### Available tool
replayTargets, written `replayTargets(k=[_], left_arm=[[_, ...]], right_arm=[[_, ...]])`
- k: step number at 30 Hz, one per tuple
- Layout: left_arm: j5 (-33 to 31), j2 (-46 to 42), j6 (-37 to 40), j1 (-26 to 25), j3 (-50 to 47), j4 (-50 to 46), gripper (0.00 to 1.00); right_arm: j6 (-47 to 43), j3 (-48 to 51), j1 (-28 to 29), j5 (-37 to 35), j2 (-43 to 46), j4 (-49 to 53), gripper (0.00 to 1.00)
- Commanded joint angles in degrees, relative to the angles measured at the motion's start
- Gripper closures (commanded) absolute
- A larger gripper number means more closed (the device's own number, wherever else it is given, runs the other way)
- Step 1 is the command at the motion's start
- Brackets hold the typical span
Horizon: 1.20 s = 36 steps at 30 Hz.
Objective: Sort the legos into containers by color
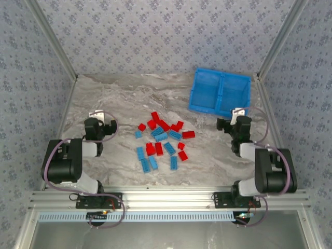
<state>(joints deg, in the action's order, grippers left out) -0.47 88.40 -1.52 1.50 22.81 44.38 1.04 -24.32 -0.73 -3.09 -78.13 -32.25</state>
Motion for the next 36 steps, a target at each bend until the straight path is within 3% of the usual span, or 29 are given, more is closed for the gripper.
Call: replayTargets(k=[1,3,5,9,13,19,22,25,30,36], left_arm=[[-0.09,-1.54,0.23,0.00,1.37,0.44,0.01],[-1.36,-3.29,0.58,-0.65,0.28,1.18,0.01],[-4.22,-8.40,0.89,-2.05,-0.57,-2.43,0.01],[-7.79,-24.84,-0.80,-8.02,3.25,-21.88,0.01],[-5.30,-36.56,-4.02,-16.63,13.44,-42.98,0.01],[6.55,-39.88,-5.55,-26.58,27.86,-65.57,0.01],[12.97,-38.80,-2.17,-28.91,33.51,-76.41,0.01],[13.75,-37.39,3.37,-30.50,37.65,-86.10,0.01],[14.92,-37.20,10.19,-30.69,35.25,-88.06,0.01],[16.91,-36.76,10.50,-30.75,30.89,-83.58,0.01]], right_arm=[[9.48,-6.95,0.82,-6.57,10.50,20.26,0.00],[18.74,-12.21,1.81,-8.68,15.36,34.71,0.00],[23.49,-18.86,3.61,-5.10,17.24,47.70,0.00],[21.78,-28.25,14.51,-3.57,15.30,60.23,0.00],[20.70,-37.83,22.44,-2.40,5.09,69.74,0.00],[19.45,-46.21,27.56,-1.65,-10.80,72.19,0.00],[18.19,-47.27,28.17,-0.05,-16.37,69.61,0.00],[18.38,-49.41,28.80,-0.77,-20.76,72.24,0.00],[18.90,-42.97,30.87,1.07,-21.27,69.16,0.00],[17.98,-38.00,32.24,1.31,-22.49,64.00,0.00]])
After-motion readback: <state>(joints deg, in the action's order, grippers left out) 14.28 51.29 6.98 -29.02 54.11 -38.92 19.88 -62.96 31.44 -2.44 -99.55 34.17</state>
